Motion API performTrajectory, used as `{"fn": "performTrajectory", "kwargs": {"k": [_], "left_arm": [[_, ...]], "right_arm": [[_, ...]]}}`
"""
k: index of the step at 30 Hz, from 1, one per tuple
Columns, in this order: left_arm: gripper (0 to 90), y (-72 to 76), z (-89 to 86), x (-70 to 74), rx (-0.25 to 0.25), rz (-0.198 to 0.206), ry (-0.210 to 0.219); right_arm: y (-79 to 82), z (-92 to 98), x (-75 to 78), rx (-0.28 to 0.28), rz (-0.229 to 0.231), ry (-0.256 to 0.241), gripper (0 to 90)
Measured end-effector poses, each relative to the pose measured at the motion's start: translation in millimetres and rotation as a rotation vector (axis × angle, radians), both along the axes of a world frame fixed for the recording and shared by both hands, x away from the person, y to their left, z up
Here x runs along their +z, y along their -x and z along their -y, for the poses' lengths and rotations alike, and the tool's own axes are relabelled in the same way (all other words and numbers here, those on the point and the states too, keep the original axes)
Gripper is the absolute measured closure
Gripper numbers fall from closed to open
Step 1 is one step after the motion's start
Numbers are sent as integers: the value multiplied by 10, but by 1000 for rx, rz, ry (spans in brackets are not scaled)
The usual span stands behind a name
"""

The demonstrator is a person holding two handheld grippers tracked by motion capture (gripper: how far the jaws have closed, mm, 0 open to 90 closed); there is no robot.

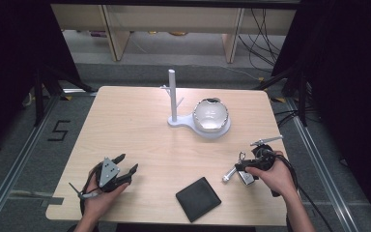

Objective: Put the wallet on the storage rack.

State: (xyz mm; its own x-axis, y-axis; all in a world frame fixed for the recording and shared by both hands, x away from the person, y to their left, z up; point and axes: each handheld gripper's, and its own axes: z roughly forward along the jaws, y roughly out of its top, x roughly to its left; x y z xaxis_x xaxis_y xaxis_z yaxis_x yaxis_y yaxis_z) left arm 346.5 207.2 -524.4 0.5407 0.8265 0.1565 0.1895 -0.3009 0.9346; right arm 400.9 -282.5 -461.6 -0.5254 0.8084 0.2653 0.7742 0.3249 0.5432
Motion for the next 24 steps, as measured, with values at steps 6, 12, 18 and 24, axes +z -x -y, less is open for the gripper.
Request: {"fn": "performTrajectory", "kwargs": {"k": [6,12,18,24], "left_arm": [[389,-7,13,3,-9,-21,-24],[389,-14,21,-2,-10,-7,-26],[387,-3,12,1,-19,-17,-17],[387,-2,26,1,-35,-16,-40]], "right_arm": [[70,-162,45,68,-84,-10,600],[95,-406,18,163,-166,-4,587],[89,-618,-31,243,-232,15,577],[69,-826,-117,291,-290,92,559]]}}
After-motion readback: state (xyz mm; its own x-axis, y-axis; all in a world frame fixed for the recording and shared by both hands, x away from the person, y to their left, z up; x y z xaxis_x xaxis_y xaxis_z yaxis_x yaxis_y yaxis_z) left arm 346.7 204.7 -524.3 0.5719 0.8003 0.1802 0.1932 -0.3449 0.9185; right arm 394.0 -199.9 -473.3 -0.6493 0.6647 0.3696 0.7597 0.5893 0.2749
